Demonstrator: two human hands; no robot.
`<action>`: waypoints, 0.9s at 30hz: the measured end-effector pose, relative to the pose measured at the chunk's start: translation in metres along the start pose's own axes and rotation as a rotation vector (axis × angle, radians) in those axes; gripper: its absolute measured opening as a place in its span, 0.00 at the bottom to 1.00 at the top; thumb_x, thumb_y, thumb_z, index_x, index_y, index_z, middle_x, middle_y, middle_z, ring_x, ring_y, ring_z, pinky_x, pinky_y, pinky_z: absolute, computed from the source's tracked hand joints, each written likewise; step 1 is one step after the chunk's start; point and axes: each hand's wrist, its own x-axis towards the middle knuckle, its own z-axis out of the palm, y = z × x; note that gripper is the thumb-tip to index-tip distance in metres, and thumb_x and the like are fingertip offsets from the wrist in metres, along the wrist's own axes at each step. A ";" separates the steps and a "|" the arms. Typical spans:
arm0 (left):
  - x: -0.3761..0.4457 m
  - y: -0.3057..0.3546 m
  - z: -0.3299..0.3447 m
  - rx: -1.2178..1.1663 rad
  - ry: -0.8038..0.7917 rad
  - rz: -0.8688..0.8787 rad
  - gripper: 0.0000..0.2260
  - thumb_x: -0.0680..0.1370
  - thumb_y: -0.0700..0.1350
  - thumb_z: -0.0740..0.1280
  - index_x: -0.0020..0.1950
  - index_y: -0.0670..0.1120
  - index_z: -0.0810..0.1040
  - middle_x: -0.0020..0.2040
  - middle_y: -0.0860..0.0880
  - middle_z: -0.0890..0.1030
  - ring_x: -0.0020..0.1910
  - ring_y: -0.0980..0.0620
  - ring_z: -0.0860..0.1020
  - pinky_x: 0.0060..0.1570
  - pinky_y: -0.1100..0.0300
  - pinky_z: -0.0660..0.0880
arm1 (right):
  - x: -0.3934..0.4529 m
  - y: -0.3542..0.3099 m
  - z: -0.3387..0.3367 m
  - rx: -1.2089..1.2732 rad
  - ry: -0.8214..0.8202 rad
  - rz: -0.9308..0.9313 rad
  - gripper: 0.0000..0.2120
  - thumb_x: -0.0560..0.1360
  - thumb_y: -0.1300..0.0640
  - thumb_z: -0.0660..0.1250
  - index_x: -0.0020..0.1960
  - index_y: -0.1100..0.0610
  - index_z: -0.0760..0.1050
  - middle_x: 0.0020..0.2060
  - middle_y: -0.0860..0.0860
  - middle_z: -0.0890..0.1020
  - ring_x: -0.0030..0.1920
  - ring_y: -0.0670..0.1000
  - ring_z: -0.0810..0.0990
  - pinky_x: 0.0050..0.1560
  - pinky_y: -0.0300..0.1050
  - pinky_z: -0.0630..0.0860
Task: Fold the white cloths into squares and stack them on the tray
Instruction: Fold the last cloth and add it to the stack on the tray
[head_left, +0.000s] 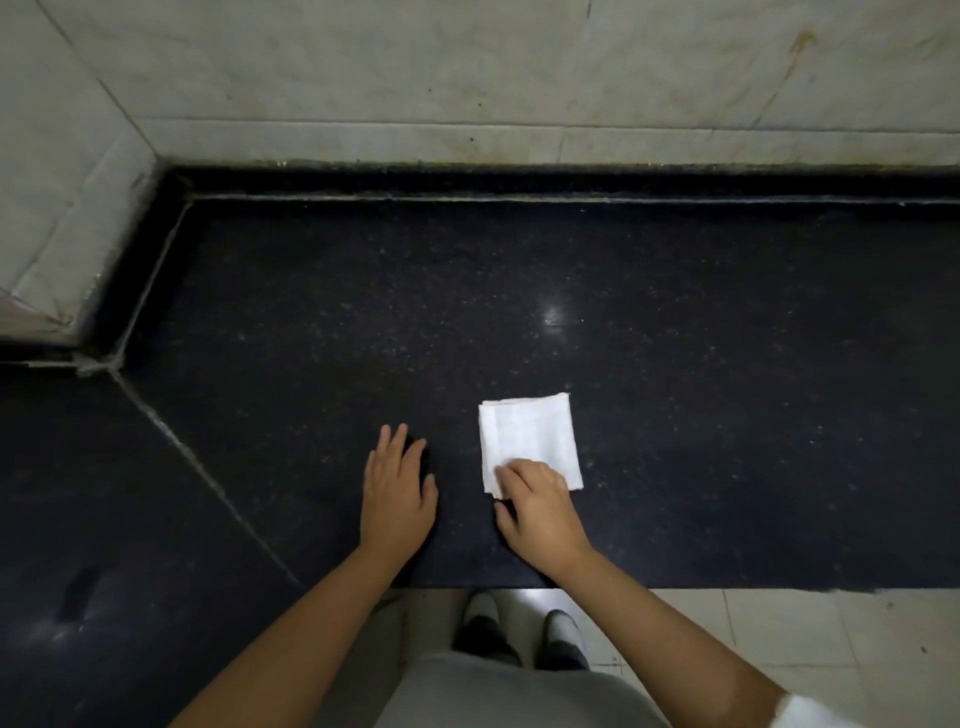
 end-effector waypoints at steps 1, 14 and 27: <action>-0.002 0.001 0.000 -0.011 -0.005 0.023 0.21 0.76 0.47 0.54 0.64 0.37 0.73 0.70 0.37 0.68 0.72 0.39 0.61 0.69 0.43 0.59 | -0.003 0.002 0.000 0.021 0.005 -0.011 0.15 0.67 0.54 0.61 0.50 0.60 0.79 0.43 0.53 0.82 0.47 0.48 0.71 0.51 0.39 0.67; 0.058 0.066 -0.001 -0.103 -0.097 0.013 0.17 0.79 0.45 0.60 0.67 0.43 0.71 0.63 0.44 0.73 0.64 0.45 0.68 0.61 0.54 0.69 | -0.019 0.044 -0.032 -0.170 0.100 0.010 0.16 0.54 0.68 0.75 0.41 0.58 0.81 0.41 0.54 0.83 0.47 0.50 0.69 0.40 0.49 0.79; 0.100 0.073 0.004 -0.105 -0.152 0.033 0.08 0.79 0.40 0.60 0.50 0.40 0.78 0.51 0.43 0.77 0.45 0.49 0.74 0.39 0.59 0.68 | -0.017 0.042 -0.035 -0.167 -0.046 0.118 0.14 0.55 0.63 0.75 0.39 0.53 0.82 0.38 0.50 0.83 0.34 0.50 0.81 0.32 0.39 0.76</action>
